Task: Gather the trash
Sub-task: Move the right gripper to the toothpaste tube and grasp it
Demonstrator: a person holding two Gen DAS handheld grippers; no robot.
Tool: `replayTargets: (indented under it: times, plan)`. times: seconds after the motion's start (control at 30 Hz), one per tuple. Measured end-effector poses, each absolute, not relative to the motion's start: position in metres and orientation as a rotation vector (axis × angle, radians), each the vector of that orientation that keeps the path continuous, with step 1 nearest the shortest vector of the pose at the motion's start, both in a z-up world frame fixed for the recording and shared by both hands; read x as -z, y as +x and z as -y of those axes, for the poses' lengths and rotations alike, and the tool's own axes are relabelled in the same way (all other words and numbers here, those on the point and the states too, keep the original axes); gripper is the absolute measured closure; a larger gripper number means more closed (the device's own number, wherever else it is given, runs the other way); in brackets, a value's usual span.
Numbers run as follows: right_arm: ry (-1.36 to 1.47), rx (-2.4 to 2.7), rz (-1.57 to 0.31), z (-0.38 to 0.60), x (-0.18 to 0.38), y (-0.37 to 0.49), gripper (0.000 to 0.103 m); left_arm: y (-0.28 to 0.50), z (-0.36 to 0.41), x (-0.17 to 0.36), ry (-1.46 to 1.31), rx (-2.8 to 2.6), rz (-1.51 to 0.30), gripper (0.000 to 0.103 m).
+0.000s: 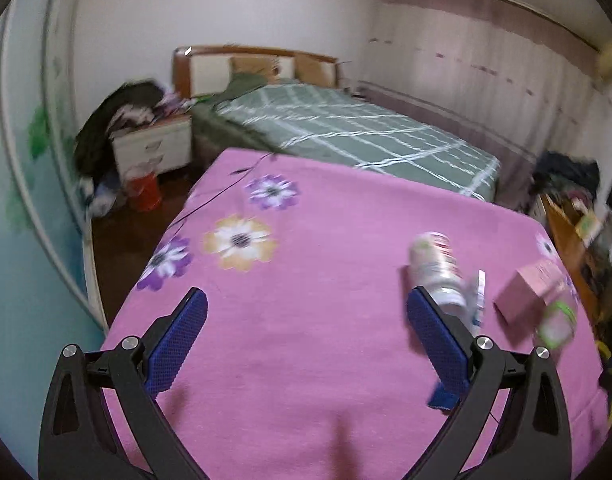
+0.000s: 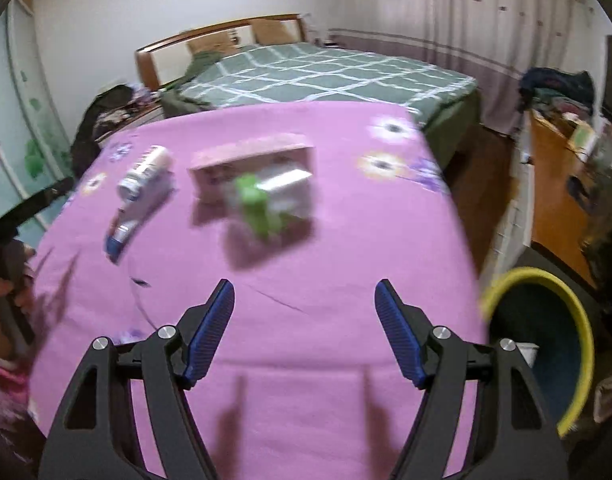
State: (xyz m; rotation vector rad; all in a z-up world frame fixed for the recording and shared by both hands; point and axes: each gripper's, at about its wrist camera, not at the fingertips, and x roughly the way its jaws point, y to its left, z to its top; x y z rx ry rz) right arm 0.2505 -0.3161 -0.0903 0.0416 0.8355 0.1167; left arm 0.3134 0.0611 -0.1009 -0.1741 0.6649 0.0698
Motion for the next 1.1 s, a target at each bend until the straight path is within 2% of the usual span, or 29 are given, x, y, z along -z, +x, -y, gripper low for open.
replayTargets:
  times: [0.2,0.47,0.8,0.93,1.1]
  plan:
    - [0.031,-0.225,-0.852,0.246,0.086,0.287,0.034,0.305,-0.084,0.101,-0.184,-0.192,-0.619,0.005]
    - [0.021,-0.298,-0.928,0.166,0.098,0.334,0.044,0.298,-0.097,0.105,-0.197,-0.281,-0.616,0.005]
    - [-0.015,-0.234,-1.017,0.137,0.129,0.360,0.054,0.300,-0.097,0.109,-0.214,-0.272,-0.630,0.005]
    - [-0.024,-0.240,-1.014,0.138,0.130,0.352,0.071,0.300,-0.096,0.110,-0.224,-0.261,-0.629,0.005]
    - [-0.018,-0.253,-0.999,0.149,0.128,0.335,0.079,0.299,-0.094,0.110,-0.232,-0.252,-0.635,0.005]
